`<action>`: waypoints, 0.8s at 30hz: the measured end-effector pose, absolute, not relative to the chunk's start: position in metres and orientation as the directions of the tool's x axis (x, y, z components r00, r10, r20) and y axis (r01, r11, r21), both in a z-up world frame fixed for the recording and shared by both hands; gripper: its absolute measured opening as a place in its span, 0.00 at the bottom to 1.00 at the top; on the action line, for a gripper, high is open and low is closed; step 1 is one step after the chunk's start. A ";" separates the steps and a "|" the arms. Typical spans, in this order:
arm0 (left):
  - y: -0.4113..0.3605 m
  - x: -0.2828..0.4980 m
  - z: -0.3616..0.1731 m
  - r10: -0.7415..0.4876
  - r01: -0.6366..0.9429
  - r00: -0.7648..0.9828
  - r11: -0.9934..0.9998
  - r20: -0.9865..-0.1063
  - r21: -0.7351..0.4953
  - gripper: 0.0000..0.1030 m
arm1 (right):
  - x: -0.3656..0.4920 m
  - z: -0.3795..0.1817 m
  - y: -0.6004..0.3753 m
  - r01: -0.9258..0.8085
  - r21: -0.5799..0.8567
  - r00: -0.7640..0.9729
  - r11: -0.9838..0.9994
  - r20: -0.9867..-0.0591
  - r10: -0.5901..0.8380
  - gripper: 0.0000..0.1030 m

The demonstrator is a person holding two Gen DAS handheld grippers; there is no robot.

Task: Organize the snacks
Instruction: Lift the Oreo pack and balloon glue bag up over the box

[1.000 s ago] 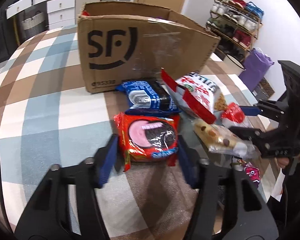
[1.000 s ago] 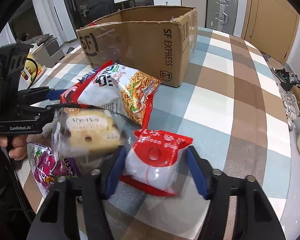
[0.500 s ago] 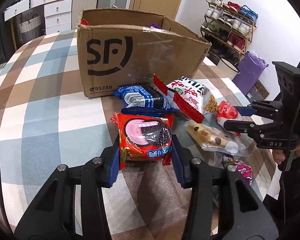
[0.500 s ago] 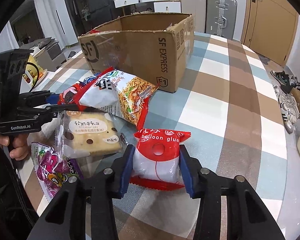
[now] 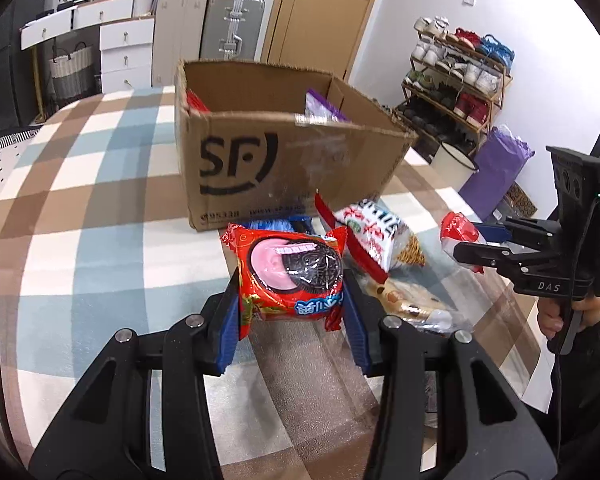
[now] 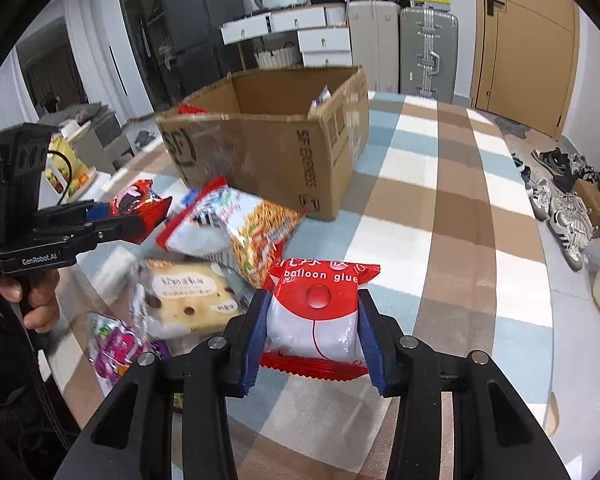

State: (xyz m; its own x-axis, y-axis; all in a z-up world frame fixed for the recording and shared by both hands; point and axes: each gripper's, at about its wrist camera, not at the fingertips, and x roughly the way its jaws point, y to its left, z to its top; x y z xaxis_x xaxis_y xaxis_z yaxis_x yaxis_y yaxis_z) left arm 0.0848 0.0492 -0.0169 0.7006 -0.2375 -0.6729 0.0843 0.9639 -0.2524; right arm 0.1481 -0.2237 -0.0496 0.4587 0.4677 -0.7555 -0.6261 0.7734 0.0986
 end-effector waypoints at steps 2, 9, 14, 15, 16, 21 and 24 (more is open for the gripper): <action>0.052 0.080 -0.009 -0.228 0.078 0.718 0.965 -0.658 -0.249 0.41 | 0.147 -0.043 -0.226 -0.626 0.112 0.471 0.772 -0.735 0.488 0.42; 0.061 0.070 0.013 -0.208 0.063 0.761 0.966 -0.614 -0.250 0.41 | 0.147 -0.029 -0.230 -0.600 0.156 0.501 0.784 -0.691 0.521 0.42; 0.066 0.069 0.027 -0.182 0.046 0.785 0.970 -0.592 -0.237 0.41 | 0.150 -0.022 -0.232 -0.581 0.187 0.524 0.792 -0.658 0.540 0.42; 0.066 0.070 0.028 -0.175 0.040 0.790 0.971 -0.588 -0.234 0.41 | 0.149 -0.020 -0.232 -0.581 0.195 0.527 0.790 -0.650 0.548 0.42; 0.067 0.070 0.031 -0.167 0.035 0.794 0.972 -0.585 -0.231 0.41 | 0.150 -0.017 -0.232 -0.580 0.200 0.532 0.790 -0.641 0.553 0.42; 0.066 0.078 0.042 -0.144 0.024 0.811 0.977 -0.568 -0.213 0.41 | 0.150 0.000 -0.231 -0.583 0.214 0.566 0.784 -0.585 0.580 0.42; 0.064 0.083 0.051 -0.134 0.023 0.820 0.979 -0.557 -0.202 0.41 | 0.152 0.012 -0.229 -0.587 0.219 0.578 0.779 -0.560 0.593 0.42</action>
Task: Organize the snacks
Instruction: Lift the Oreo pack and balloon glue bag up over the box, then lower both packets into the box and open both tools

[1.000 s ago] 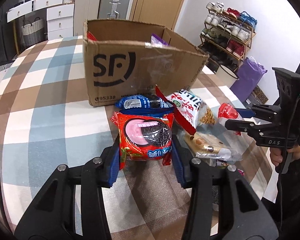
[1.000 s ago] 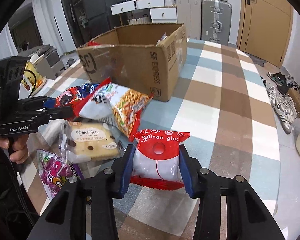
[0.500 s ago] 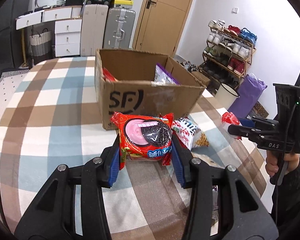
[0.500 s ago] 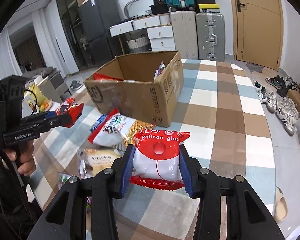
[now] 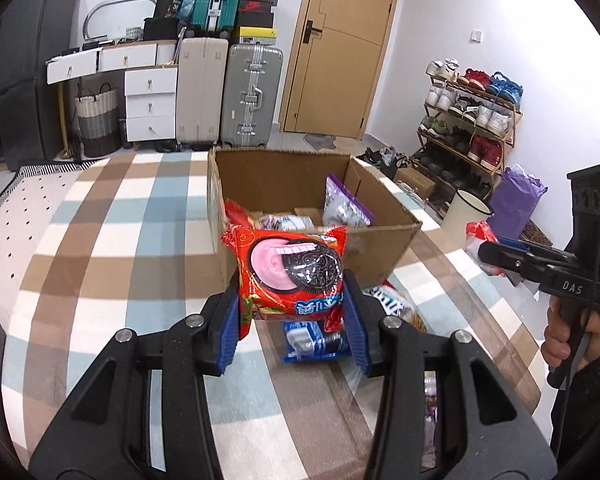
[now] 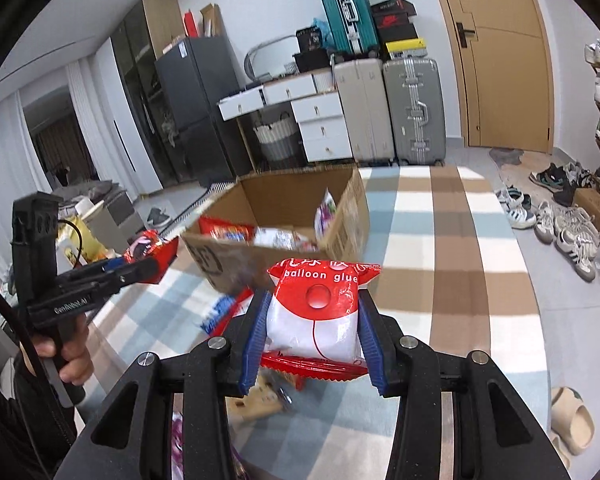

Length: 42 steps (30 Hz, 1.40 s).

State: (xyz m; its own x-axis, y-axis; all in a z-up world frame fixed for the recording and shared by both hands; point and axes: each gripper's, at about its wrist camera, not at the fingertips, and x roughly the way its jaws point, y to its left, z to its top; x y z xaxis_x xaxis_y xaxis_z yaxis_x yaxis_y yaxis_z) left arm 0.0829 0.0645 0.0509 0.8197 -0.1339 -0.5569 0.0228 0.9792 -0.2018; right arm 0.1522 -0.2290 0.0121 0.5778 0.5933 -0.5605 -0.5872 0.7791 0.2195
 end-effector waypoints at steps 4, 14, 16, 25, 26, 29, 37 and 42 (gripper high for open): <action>0.063 0.091 0.062 -0.110 0.018 0.837 0.985 -0.536 -0.174 0.41 | 0.156 0.024 -0.224 -0.599 0.233 0.586 0.766 -0.525 0.618 0.42; 0.063 0.117 0.082 -0.104 0.017 0.860 0.984 -0.500 -0.175 0.41 | 0.168 0.045 -0.201 -0.628 0.217 0.589 0.748 -0.496 0.638 0.42; 0.064 0.124 0.083 -0.105 0.017 0.861 0.984 -0.498 -0.179 0.41 | 0.171 0.048 -0.197 -0.631 0.214 0.590 0.745 -0.491 0.641 0.42; 0.068 0.160 0.077 -0.079 -0.001 0.872 0.987 -0.483 -0.163 0.41 | 0.190 0.049 -0.176 -0.641 0.214 0.587 0.737 -0.483 0.650 0.42; 0.067 0.164 0.076 -0.078 -0.001 0.872 0.987 -0.483 -0.162 0.41 | 0.193 0.048 -0.173 -0.640 0.215 0.586 0.737 -0.484 0.650 0.42; 0.069 0.178 0.070 -0.095 0.007 0.868 0.984 -0.487 -0.180 0.41 | 0.201 0.045 -0.165 -0.640 0.214 0.583 0.738 -0.491 0.647 0.42; 0.070 0.209 0.049 -0.115 0.022 0.861 0.982 -0.495 -0.190 0.41 | 0.221 0.031 -0.148 -0.638 0.220 0.570 0.738 -0.509 0.645 0.42; 0.072 0.220 0.034 -0.120 0.021 0.857 0.980 -0.501 -0.198 0.41 | 0.231 0.020 -0.138 -0.633 0.219 0.567 0.742 -0.522 0.637 0.42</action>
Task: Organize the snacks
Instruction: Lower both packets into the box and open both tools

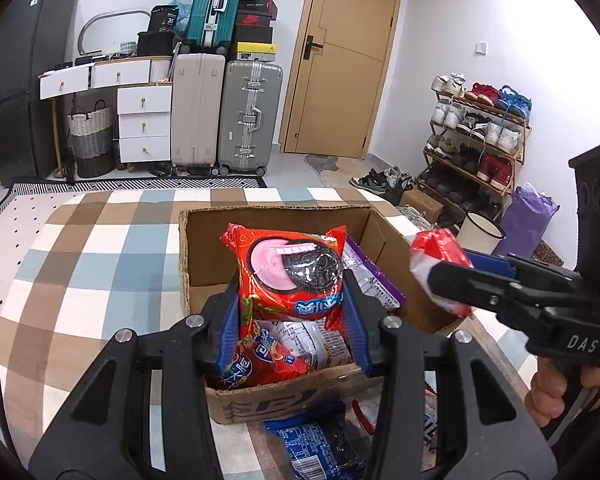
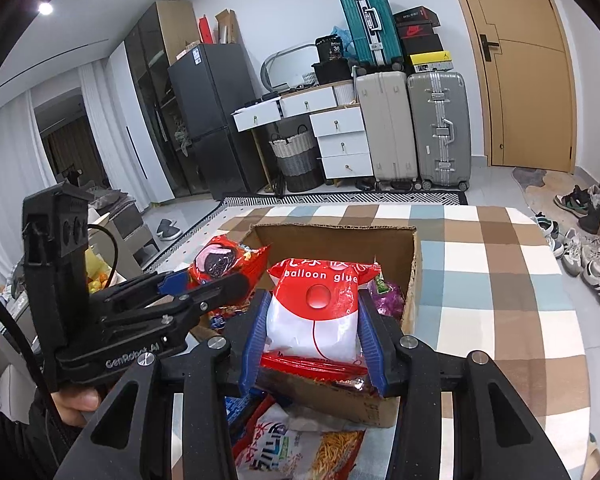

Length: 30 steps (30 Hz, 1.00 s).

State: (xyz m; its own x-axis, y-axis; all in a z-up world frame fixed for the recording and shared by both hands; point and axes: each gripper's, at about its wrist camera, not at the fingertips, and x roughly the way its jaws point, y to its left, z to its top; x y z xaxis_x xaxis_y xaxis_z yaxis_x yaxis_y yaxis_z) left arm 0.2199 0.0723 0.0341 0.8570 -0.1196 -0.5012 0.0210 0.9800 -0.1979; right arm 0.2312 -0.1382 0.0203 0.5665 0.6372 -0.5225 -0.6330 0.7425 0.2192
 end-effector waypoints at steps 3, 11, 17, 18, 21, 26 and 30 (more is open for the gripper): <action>0.071 0.226 0.028 -0.117 0.026 0.854 0.983 -0.507 -0.183 0.41 | 0.236 0.014 -0.133 -0.624 0.208 0.575 0.753 -0.530 0.623 0.42; 0.063 0.240 0.012 -0.112 0.030 0.839 0.986 -0.532 -0.161 0.41 | 0.251 -0.002 -0.127 -0.608 0.190 0.579 0.771 -0.557 0.595 0.42; 0.060 0.247 0.006 -0.112 0.031 0.833 0.987 -0.542 -0.156 0.41 | 0.258 -0.011 -0.123 -0.611 0.187 0.568 0.769 -0.573 0.591 0.42; 0.060 0.247 0.006 -0.113 0.032 0.833 0.987 -0.542 -0.157 0.41 | 0.259 -0.011 -0.123 -0.611 0.191 0.566 0.768 -0.574 0.592 0.42; 0.061 0.246 0.003 -0.107 0.030 0.835 0.988 -0.540 -0.149 0.41 | 0.261 -0.012 -0.121 -0.612 0.184 0.571 0.770 -0.571 0.590 0.42; 0.056 0.246 0.001 -0.104 0.038 0.838 0.990 -0.536 -0.132 0.41 | 0.260 -0.012 -0.119 -0.610 0.176 0.577 0.773 -0.570 0.585 0.42; 0.053 0.246 0.003 -0.105 0.039 0.834 0.991 -0.541 -0.132 0.43 | 0.258 -0.011 -0.121 -0.615 0.179 0.570 0.768 -0.571 0.590 0.49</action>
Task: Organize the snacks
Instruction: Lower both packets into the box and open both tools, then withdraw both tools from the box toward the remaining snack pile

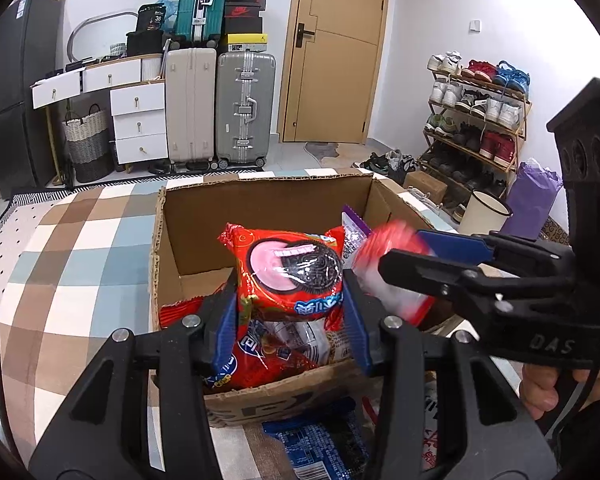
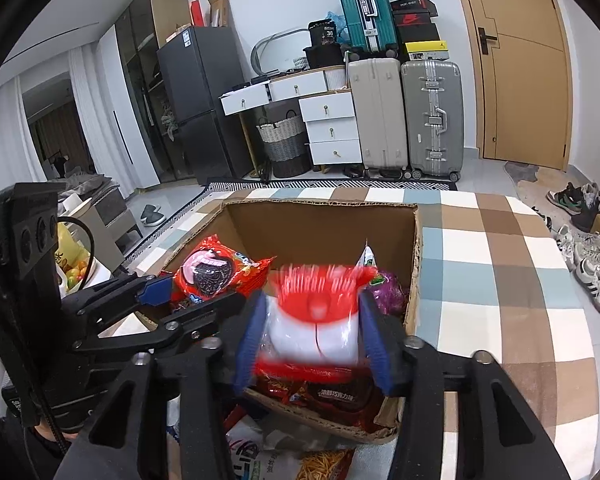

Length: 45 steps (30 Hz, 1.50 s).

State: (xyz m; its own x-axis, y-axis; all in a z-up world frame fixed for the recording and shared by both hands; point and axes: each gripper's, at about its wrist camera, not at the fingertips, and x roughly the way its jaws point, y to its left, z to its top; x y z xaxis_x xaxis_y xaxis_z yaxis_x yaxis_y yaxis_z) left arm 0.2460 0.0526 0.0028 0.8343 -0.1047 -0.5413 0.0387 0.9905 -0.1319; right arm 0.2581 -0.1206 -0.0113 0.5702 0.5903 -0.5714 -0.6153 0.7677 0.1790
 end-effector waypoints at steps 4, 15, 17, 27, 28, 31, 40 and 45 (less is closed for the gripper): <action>0.057 0.243 0.004 -0.116 0.040 0.828 0.988 -0.549 -0.149 0.56 | 0.248 -0.007 -0.129 -0.630 0.196 0.567 0.752 -0.546 0.617 0.64; 0.064 0.189 0.037 -0.053 -0.012 0.868 0.992 -0.494 -0.126 1.00 | 0.218 0.021 -0.165 -0.589 0.207 0.612 0.781 -0.517 0.599 1.00; 0.068 0.181 0.040 -0.057 -0.020 0.856 0.989 -0.513 -0.143 1.00 | 0.212 0.022 -0.170 -0.579 0.204 0.615 0.790 -0.527 0.587 1.00; 0.072 0.128 0.047 -0.038 -0.043 0.836 0.990 -0.548 -0.135 1.00 | 0.172 0.021 -0.190 -0.582 0.181 0.614 0.793 -0.540 0.575 1.00; 0.072 0.122 0.047 -0.036 -0.047 0.837 0.989 -0.546 -0.137 1.00 | 0.169 0.020 -0.191 -0.583 0.181 0.612 0.792 -0.543 0.574 1.00; 0.070 0.106 0.045 -0.032 -0.049 0.831 0.990 -0.555 -0.130 1.00 | 0.159 0.014 -0.191 -0.591 0.176 0.592 0.787 -0.568 0.572 1.00; 0.067 0.071 0.035 -0.031 -0.068 0.814 0.986 -0.580 -0.149 1.00 | 0.131 -0.004 -0.198 -0.576 0.174 0.556 0.799 -0.633 0.539 1.00; 0.057 0.065 0.023 -0.051 -0.052 0.792 0.987 -0.609 -0.149 1.00 | 0.123 -0.017 -0.198 -0.573 0.167 0.537 0.802 -0.663 0.521 1.00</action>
